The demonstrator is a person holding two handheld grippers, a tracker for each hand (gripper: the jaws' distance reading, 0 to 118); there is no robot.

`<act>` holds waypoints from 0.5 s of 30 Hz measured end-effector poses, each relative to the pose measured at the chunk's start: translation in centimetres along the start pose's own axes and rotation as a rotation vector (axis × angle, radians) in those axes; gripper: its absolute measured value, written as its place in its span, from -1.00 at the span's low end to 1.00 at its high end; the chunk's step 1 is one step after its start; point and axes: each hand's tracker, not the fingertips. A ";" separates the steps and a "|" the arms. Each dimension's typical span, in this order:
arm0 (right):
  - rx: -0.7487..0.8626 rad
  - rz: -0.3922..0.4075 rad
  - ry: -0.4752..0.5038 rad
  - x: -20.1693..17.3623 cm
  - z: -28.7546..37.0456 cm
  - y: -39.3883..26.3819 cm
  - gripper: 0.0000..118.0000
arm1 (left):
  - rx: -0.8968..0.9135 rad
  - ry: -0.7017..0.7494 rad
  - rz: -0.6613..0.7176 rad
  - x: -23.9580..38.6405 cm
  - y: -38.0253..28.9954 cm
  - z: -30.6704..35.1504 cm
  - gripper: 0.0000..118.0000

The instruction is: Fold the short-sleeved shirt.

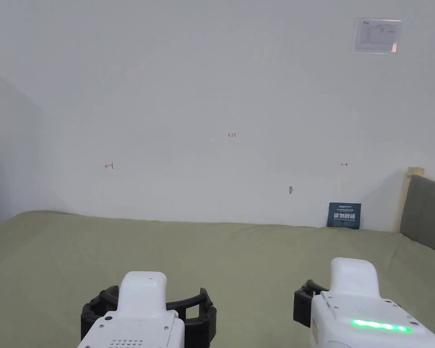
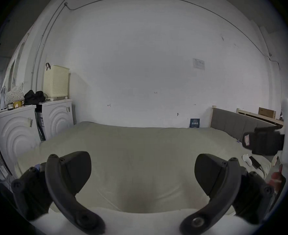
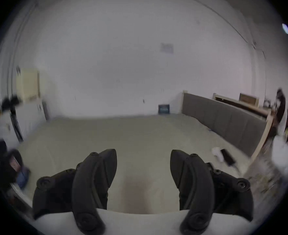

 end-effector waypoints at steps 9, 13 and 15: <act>0.047 -0.148 0.195 1.3 1.2 -0.6 0.20 | 0.023 -0.002 0.023 -0.5 0.7 0.2 1.00; 0.113 -0.230 0.286 2.2 0.6 -1.9 0.20 | 0.004 -0.002 0.030 -0.6 0.5 0.0 1.00; 0.129 -0.218 0.285 2.5 0.4 -2.2 0.20 | -0.012 0.015 0.019 -0.6 0.3 -0.1 1.00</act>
